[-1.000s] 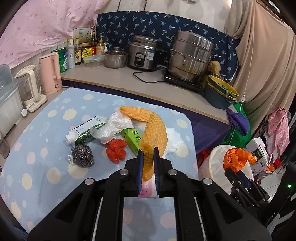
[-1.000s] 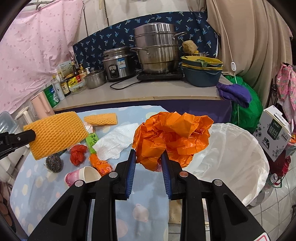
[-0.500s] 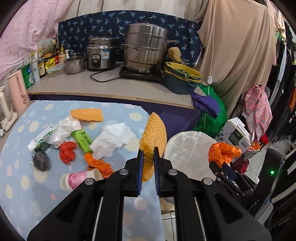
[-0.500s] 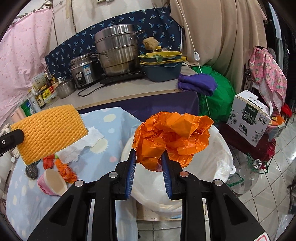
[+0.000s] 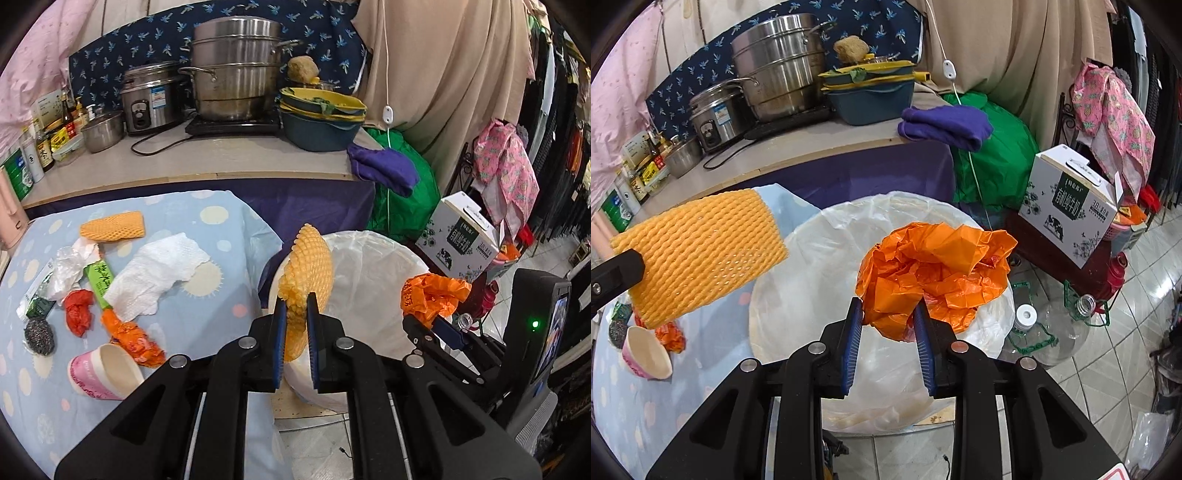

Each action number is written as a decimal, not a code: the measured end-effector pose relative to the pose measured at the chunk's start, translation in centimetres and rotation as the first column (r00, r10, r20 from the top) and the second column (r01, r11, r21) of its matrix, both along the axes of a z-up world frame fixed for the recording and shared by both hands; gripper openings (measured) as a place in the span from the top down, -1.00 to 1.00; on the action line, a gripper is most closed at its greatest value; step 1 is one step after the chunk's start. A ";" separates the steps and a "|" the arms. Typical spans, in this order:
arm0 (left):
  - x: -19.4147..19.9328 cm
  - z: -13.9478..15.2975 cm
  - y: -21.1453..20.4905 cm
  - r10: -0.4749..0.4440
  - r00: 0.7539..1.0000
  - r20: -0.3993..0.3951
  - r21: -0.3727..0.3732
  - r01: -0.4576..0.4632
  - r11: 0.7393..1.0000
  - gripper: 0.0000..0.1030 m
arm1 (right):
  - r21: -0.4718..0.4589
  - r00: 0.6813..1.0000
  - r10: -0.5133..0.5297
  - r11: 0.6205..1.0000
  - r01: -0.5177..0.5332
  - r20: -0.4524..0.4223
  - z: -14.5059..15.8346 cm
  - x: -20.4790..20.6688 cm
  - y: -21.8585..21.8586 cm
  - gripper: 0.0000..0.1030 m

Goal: Collect trash
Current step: 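Carry both items over the bin and open both tools to drop them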

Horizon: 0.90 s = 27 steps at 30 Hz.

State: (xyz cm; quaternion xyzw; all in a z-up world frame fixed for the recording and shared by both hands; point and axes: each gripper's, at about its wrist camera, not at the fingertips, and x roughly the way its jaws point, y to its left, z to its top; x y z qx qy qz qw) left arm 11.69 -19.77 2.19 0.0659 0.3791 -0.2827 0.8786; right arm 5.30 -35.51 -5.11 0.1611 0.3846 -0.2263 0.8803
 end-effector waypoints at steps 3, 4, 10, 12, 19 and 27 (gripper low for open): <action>0.2 -1.1 -1.2 -0.013 1.000 -0.012 0.022 0.013 1.000 0.80 | 0.006 1.000 -0.005 1.000 0.005 -0.015 -0.7 0.1 -0.5 0.47; 0.3 -1.4 -1.6 -0.015 1.000 -0.016 0.030 0.016 0.999 0.80 | 0.011 1.000 -0.004 1.000 0.004 -0.018 -0.9 0.2 -0.6 0.46; 0.9 -3.4 -3.2 -0.026 0.999 -0.043 0.064 0.029 0.998 0.79 | 0.020 1.000 -0.005 1.000 0.006 -0.030 -1.7 0.5 -1.2 0.45; 1.1 -3.9 -3.6 -0.024 0.999 -0.048 0.071 0.027 0.997 0.77 | 0.021 0.999 -0.005 1.000 0.006 -0.031 -1.9 0.6 -1.2 0.44; 1.3 -4.4 -3.7 -0.012 0.999 -0.043 0.081 0.015 0.997 0.40 | 0.013 1.000 -0.027 1.000 0.027 -0.006 -1.5 0.5 -1.4 0.03; 1.5 -4.2 -3.3 0.005 0.999 -0.032 0.079 -0.003 0.997 0.18 | 0.004 1.000 -0.026 1.000 0.026 0.012 -0.6 0.5 -1.0 -0.02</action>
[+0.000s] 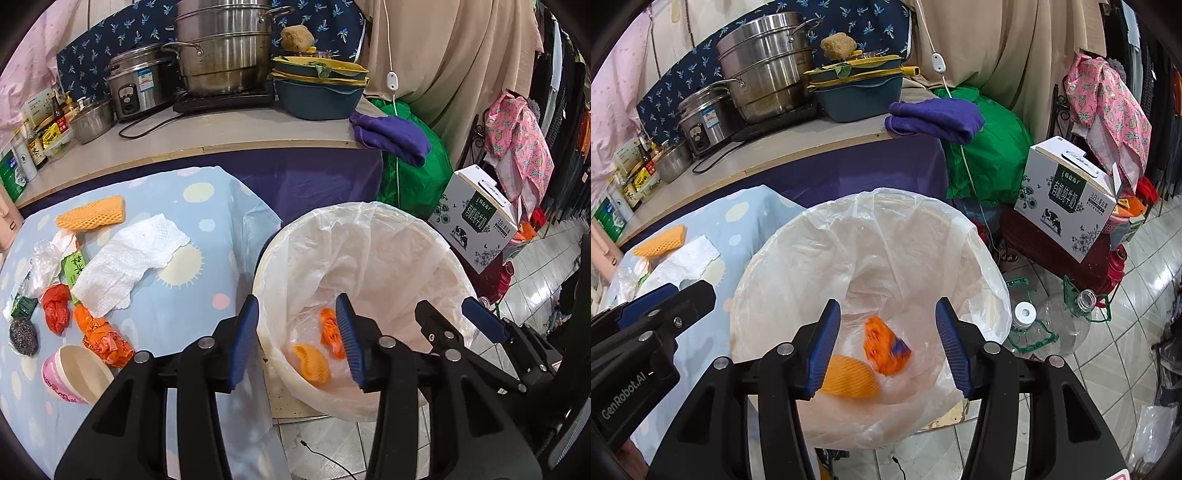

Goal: Collect trash
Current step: 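Carry both items over the bin and open both tools to drop them, then grasp the pink paper cup with the left tool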

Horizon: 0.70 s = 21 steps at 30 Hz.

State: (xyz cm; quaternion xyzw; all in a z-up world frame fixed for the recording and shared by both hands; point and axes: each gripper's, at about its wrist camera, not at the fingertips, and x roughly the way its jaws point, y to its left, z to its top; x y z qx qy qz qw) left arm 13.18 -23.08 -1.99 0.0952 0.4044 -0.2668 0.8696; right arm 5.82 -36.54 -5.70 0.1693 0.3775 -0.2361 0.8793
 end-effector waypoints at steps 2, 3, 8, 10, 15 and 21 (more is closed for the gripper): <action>0.1 0.1 0.1 0.002 1.000 0.001 -0.002 -0.002 1.000 0.17 | 0.001 1.000 0.002 1.000 -0.002 0.003 0.2 0.0 0.2 -0.03; 0.1 0.1 0.2 0.004 1.000 0.001 -0.003 -0.004 1.000 0.16 | -0.001 1.000 0.002 1.000 -0.002 0.004 0.3 0.0 0.3 -0.03; 0.1 0.5 0.7 0.009 1.000 0.005 -0.010 -0.009 1.000 0.07 | -0.006 1.000 0.005 1.000 -0.005 0.010 0.8 -0.1 0.7 -0.03; 0.0 0.7 0.9 0.014 1.000 0.008 -0.013 -0.014 1.000 0.03 | -0.009 1.000 0.008 1.000 -0.008 0.012 1.0 -0.1 0.9 -0.03; 0.0 1.0 1.9 0.028 1.000 0.007 -0.023 -0.028 0.999 -0.03 | -0.017 1.000 0.019 1.000 -0.019 0.015 1.5 0.0 1.8 -0.03; 0.0 1.5 4.3 0.064 0.998 0.017 -0.035 -0.063 0.997 -0.24 | -0.027 0.999 0.043 0.999 -0.042 0.016 1.9 0.1 3.4 -0.03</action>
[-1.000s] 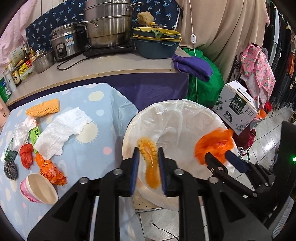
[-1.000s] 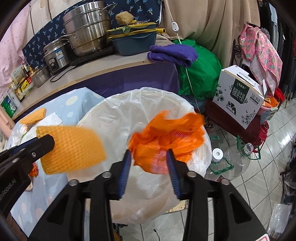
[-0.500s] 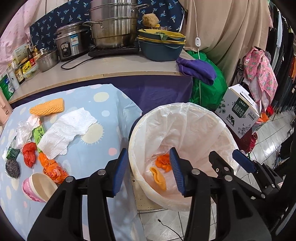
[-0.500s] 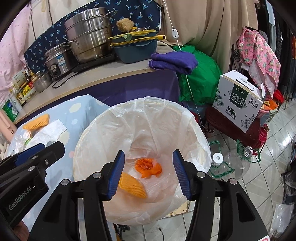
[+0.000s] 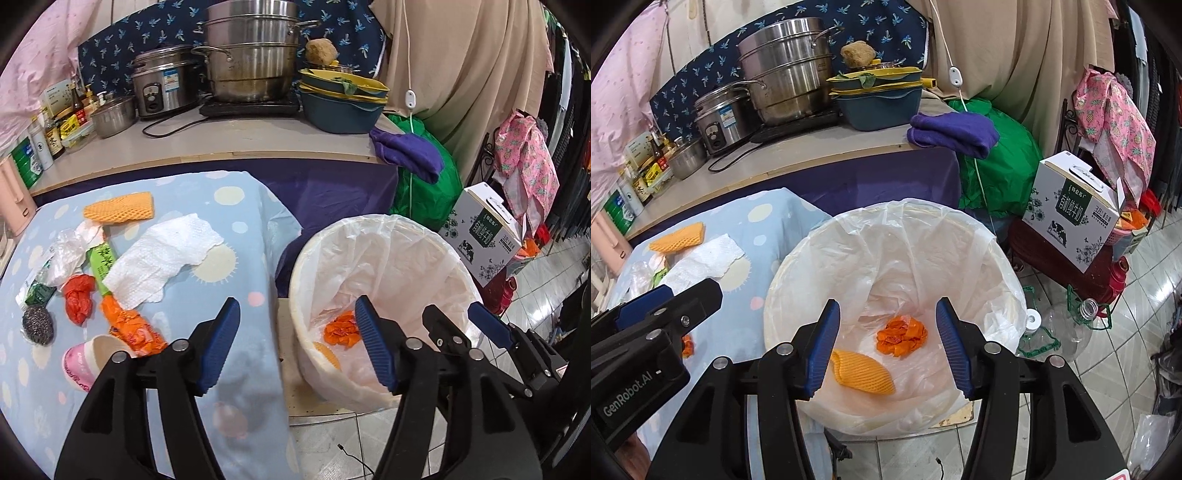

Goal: Collect trash
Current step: 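Grasp the pink paper cup with the left tool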

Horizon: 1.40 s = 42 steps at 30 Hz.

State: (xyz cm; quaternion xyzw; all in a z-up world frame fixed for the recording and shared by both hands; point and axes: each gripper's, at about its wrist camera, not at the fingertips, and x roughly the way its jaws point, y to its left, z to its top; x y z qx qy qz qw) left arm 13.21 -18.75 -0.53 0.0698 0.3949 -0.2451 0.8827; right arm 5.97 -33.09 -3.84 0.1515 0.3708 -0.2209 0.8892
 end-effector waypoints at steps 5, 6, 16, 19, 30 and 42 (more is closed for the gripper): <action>0.4 0.0 3.3 0.067 0.998 -0.008 -0.004 -0.068 0.998 -0.50 | 0.002 1.000 0.026 1.000 -0.026 0.002 0.2 0.3 1.7 -0.03; 0.5 0.0 4.0 0.090 0.996 -0.007 -0.003 -0.090 0.996 -0.59 | 0.002 0.999 0.033 0.999 -0.033 0.002 0.2 0.4 2.2 -0.03; 2.4 -2.0 13.0 0.286 0.957 -0.042 0.040 -0.285 0.958 -0.70 | 0.022 0.991 0.130 0.991 -0.130 -0.017 -0.8 2.0 7.4 -0.05; 2.7 -2.8 15.7 0.334 0.941 -0.049 0.059 -0.331 0.942 -0.73 | 0.028 0.987 0.162 0.987 -0.161 -0.025 -1.2 2.7 9.1 -0.05; 3.3 -4.8 18.7 0.353 0.930 -0.099 0.042 -0.351 0.936 -0.86 | 0.050 0.974 0.222 0.974 -0.219 -0.051 -2.6 4.6 12.6 -0.05; 5.9 -7.8 18.0 0.354 0.920 -0.167 0.070 -0.347 0.935 -0.86 | 0.054 0.968 0.240 0.970 -0.237 -0.068 -3.3 6.1 13.1 -0.05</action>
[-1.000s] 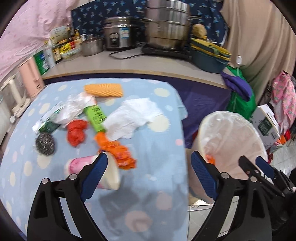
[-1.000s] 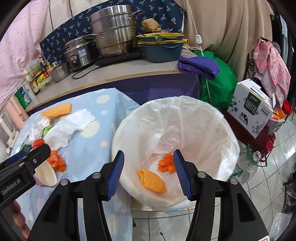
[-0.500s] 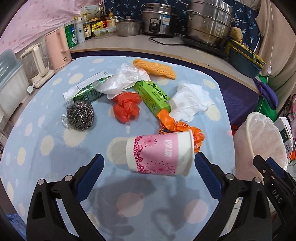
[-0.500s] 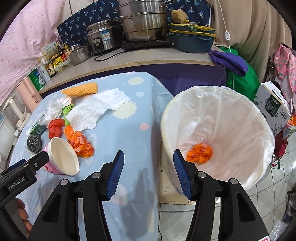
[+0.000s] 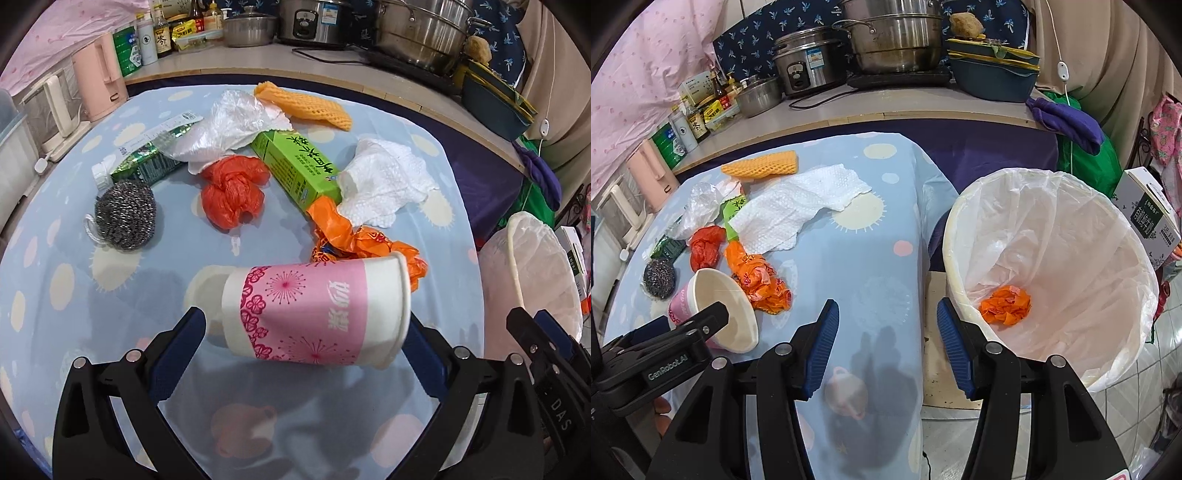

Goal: Collect trash
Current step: 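Grasp the pink paper cup with the left tool, then grasp the orange printed bag with the right tool while the left tool holds the cup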

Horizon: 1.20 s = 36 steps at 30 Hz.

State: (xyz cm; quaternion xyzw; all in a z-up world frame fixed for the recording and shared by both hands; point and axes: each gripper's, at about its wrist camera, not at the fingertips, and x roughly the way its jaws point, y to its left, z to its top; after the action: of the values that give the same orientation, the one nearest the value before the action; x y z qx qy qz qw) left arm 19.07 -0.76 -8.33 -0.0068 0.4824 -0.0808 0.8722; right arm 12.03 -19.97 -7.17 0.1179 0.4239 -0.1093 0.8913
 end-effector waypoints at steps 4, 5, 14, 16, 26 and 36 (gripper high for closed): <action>0.3 -0.3 0.3 -0.013 1.000 -0.010 -0.029 0.013 1.000 -0.74 | -0.001 1.000 0.018 1.000 -0.018 -0.005 -0.3 0.7 0.5 -0.05; 0.4 -0.3 0.3 -0.019 1.000 -0.013 -0.033 0.018 0.999 -0.58 | 0.000 1.000 0.024 1.000 -0.024 -0.006 -0.4 0.9 0.7 -0.05; -0.1 0.5 2.1 -0.017 1.000 0.011 -0.017 0.017 1.000 -0.50 | 0.011 0.995 0.099 0.995 -0.099 -0.003 -0.5 2.7 3.5 -0.05; 0.0 0.7 2.9 0.009 1.000 0.017 0.005 -0.010 1.000 -0.50 | 0.012 0.993 0.119 0.993 -0.119 -0.003 -0.5 3.2 4.2 -0.05; 0.8 1.4 6.2 0.100 0.995 0.030 0.051 -0.101 0.994 -0.50 | 0.020 0.976 0.216 0.976 -0.216 -0.004 -1.0 6.0 8.2 -0.03; 1.0 1.4 7.0 0.114 0.993 0.031 0.047 -0.115 0.992 -0.50 | 0.023 0.972 0.230 0.973 -0.229 -0.045 -2.7 7.8 8.8 0.45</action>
State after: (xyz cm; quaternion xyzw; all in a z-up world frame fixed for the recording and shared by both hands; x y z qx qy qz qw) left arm 20.05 6.25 -6.90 -0.0121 0.4707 -0.0191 0.8820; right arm 19.79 -11.13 -9.84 0.0733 0.4563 -0.0047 0.8868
